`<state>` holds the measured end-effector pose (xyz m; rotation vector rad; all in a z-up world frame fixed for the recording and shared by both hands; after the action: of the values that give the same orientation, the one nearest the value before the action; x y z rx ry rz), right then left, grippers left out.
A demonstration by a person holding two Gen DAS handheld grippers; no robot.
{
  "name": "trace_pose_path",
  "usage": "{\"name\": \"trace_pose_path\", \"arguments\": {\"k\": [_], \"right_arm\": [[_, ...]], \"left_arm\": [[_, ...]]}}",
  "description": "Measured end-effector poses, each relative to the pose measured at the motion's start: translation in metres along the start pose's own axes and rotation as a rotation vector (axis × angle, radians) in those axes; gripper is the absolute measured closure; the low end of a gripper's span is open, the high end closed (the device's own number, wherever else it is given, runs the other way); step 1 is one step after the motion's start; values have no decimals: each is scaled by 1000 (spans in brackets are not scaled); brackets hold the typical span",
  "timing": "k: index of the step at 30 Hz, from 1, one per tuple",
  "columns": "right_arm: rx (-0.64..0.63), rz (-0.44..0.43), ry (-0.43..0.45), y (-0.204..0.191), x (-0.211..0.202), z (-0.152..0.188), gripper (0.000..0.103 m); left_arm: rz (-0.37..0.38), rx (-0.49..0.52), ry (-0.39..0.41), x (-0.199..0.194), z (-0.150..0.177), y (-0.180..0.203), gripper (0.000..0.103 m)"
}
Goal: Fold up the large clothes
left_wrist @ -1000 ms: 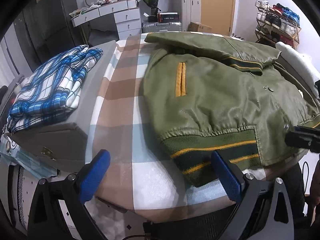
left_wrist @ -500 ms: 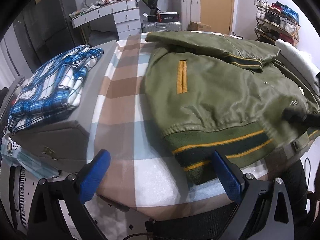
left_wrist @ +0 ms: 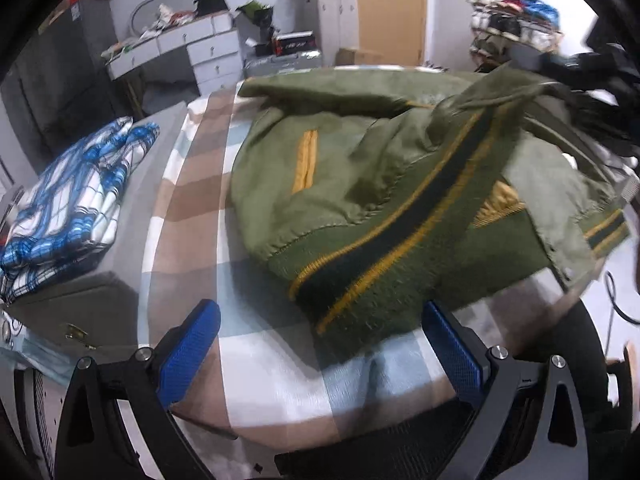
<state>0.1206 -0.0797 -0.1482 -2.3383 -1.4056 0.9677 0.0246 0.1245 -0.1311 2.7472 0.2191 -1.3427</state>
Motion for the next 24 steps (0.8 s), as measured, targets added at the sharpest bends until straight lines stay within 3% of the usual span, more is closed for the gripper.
{"name": "trace_pose_path", "arguments": {"k": [4,6,10,12,24], "right_arm": [[8,0,14,4,-13,3,94],[13,6,27,7,-21,4,95],[-14,44,28,8,-28,9,95],[-26,67,14,7,-27,14,95],[-3,290,-241,40,-19,103,93]], "left_arm": [[-108,-85,-54,17,-7,-21,4],[-126,-119,-56,16,-6,-32,5],[-202,-129,-46,9,-1,-39,5],[-218,-123,-40,4,2,-39,11],[-239,-72,-68,-5,20,-31,12]]}}
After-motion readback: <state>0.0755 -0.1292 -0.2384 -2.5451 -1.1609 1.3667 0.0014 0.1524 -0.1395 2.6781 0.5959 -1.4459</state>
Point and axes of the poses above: each gripper's, at about its wrist camera, not at the fingertips, and x roughly the way its jaws point, y to its right, z to its underside, the point moved 2 cm from there along x, roughly the way its jaws point, and after that the axes turned 10 degrees about -x, right-handed, at the moved point
